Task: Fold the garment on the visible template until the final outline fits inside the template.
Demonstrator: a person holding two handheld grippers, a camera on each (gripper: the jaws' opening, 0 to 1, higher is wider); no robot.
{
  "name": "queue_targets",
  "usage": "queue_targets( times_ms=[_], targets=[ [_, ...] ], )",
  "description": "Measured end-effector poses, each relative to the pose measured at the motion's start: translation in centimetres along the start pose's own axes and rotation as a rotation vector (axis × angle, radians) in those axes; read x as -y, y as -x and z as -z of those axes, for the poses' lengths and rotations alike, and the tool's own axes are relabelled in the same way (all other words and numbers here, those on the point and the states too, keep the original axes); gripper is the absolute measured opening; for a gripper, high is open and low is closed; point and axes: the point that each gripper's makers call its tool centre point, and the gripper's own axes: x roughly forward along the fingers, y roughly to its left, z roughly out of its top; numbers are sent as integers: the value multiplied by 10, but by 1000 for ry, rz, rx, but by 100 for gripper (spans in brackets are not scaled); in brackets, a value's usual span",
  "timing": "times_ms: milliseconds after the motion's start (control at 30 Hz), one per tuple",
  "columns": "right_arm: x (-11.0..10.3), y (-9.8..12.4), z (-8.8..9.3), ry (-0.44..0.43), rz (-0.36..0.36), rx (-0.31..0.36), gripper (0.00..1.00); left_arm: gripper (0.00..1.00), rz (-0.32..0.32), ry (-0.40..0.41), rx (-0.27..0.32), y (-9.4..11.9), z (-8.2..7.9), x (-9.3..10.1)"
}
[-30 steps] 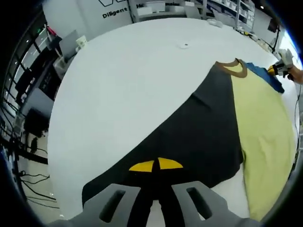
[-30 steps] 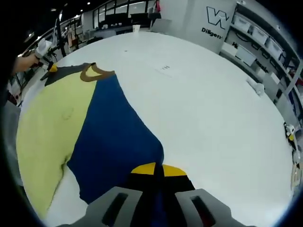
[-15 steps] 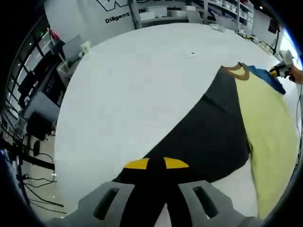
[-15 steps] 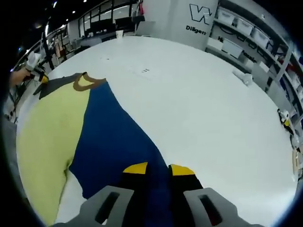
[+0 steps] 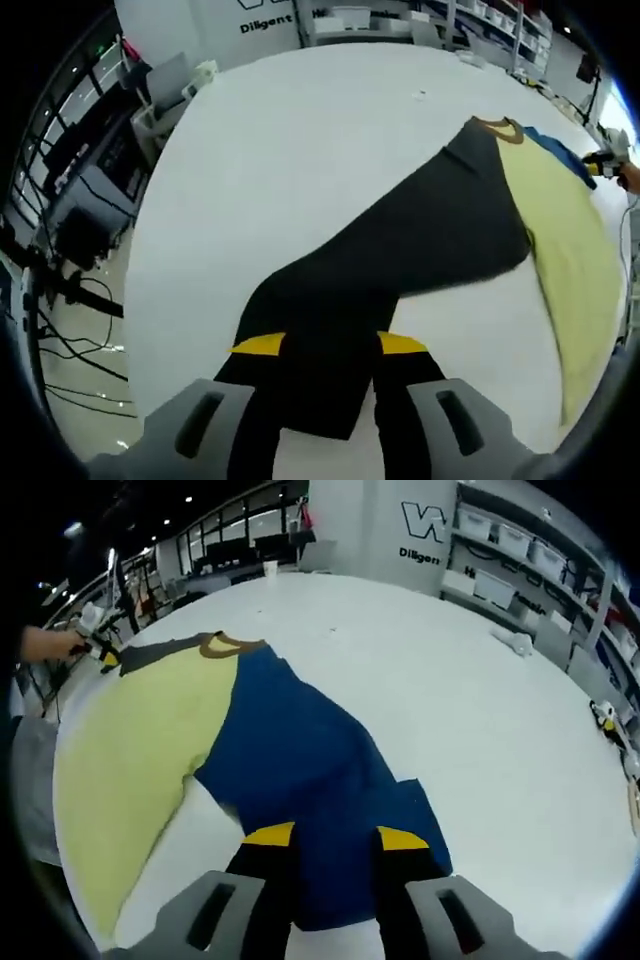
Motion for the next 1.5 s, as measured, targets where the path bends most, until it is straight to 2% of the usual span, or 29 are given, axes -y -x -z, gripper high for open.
queue_targets(
  times_ms=[67,100,133,167,200,233,267,300,333,400,467,500,533,567,633,733,800,867,900,967,1033,1067,1133,1233,1300,1367,1400,1467,1500],
  targets=[
    [-3,-5,1,-18,-4,3,24,33,16,39,18,-1,-2,2],
    [1,-8,6,12,19,-22,21,32,22,56,18,-2,-3,1],
    [-4,-11,-9,-2,-1,62,17,32,24,57,18,-3,-4,1],
    [0,-13,2,-11,48,-4,11,32,16,55,19,-3,-4,0],
    [4,-8,4,-11,49,-11,3,29,6,53,14,-3,-4,-1],
    [7,-5,5,-1,58,-12,0,23,4,45,12,-2,-3,-1],
    [11,-1,7,-35,70,-8,0,15,-8,33,3,-2,-2,-3],
    [13,2,9,-82,71,1,0,6,-27,8,-21,-2,3,-7],
    [21,5,10,-130,85,29,0,7,-35,-4,2,-2,-1,-9],
    [30,13,11,-200,103,61,0,7,-23,27,-7,-2,1,-8],
    [41,25,15,-257,132,100,0,6,-29,17,-11,-1,1,-9],
    [48,33,12,-348,144,166,0,6,-30,16,-13,-1,2,-10],
    [52,42,11,-375,177,197,0,6,-33,16,-14,0,2,-11],
    [51,51,15,-464,187,224,0,6,-39,18,-16,0,3,-13],
    [57,62,21,-533,222,255,0,6,-42,30,-17,1,5,-17],
    [66,70,50,-715,267,252,0,6,-48,30,-23,2,7,-18],
    [71,77,64,-842,315,287,0,6,-55,33,-28,4,9,-21],
    [75,84,77,-886,382,298,0,6,-65,42,-31,6,11,-26],
    [74,88,85,-957,400,316,0,6,-67,49,-32,7,11,-27],
    [73,90,96,-1028,423,320,0,6,-69,62,-35,9,13,-31],
    [73,93,105,-1053,448,321,0,6,-74,61,-35,11,14,-33],
    [67,89,105,-1087,413,325,0,6,-69,68,-36,11,15,-33],
    [64,89,107,-1067,427,308,0,6,-65,66,-40,11,17,-33],
    [61,90,109,-1087,433,306,0,7,-59,55,-33,14,16,-32],
    [59,90,108,-1083,432,301,0,13,-55,22,-37,15,17,-32],
    [61,94,109,-1060,454,296,0,26,-70,20,-29,17,18,-38],
    [64,98,112,-1053,478,287,0,28,-67,50,-15,19,18,-40],
    [70,106,110,-1012,522,294,0,24,-94,49,-16,23,24,-50],
    [73,111,113,-991,560,267,0,23,-100,53,-17,24,26,-53]
  ],
)
